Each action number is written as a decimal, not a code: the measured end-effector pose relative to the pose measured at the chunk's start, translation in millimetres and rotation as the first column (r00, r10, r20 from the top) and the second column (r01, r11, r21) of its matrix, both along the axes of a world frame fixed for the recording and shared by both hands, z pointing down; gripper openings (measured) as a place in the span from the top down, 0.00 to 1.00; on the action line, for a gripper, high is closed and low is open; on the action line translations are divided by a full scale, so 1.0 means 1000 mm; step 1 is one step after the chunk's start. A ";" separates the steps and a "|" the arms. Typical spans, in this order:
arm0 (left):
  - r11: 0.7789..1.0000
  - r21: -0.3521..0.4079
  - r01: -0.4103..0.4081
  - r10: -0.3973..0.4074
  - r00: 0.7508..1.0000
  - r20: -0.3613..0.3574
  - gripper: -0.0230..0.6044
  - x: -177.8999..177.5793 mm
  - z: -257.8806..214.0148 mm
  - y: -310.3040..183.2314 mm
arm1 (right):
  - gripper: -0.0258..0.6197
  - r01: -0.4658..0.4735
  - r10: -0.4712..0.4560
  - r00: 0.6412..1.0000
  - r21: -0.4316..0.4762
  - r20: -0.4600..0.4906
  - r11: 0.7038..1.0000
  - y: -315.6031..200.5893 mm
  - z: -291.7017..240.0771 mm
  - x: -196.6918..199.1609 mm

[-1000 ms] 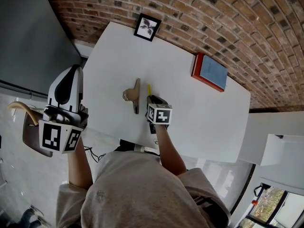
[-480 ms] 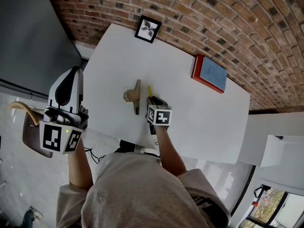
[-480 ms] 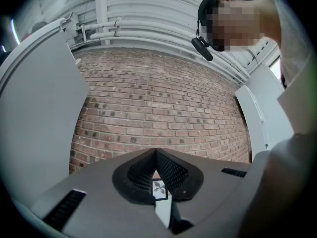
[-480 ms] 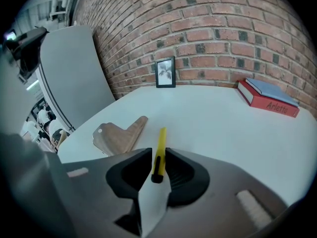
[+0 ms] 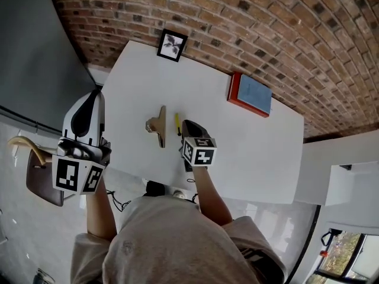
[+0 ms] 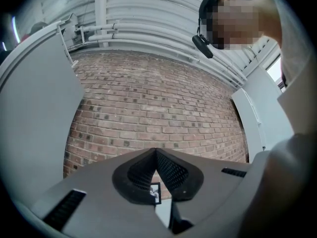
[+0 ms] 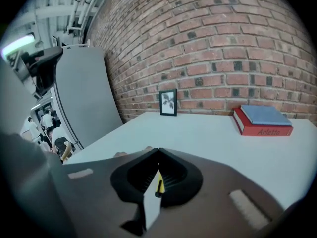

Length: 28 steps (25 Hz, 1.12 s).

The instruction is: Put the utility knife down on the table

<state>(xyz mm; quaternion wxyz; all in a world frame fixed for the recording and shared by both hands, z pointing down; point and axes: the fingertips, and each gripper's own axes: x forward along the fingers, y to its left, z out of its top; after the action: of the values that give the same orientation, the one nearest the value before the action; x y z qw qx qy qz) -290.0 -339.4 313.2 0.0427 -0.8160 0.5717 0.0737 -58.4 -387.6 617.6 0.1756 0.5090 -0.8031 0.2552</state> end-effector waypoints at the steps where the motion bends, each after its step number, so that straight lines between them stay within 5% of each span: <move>1: 1.000 0.004 -0.005 0.005 1.000 0.000 0.96 0.005 -0.002 0.002 | 0.94 0.002 -0.002 1.000 0.026 0.014 1.000 0.000 -0.010 0.002; 9: 0.999 0.034 -0.026 0.026 1.000 0.005 0.96 0.039 -0.015 0.025 | 0.94 0.027 -0.038 0.998 0.213 0.046 0.977 0.010 -0.083 0.018; 28: 0.997 0.070 -0.033 0.032 0.999 0.020 0.96 0.091 -0.036 0.083 | 0.94 0.067 -0.086 0.996 0.477 0.018 0.876 0.064 -0.203 0.054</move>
<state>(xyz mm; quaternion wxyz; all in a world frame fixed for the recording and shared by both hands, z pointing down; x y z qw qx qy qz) -199.0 -256.6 277.3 0.0754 -0.8239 0.5549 0.0867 -3.9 -323.3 414.4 0.0394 0.4995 -0.8638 0.0528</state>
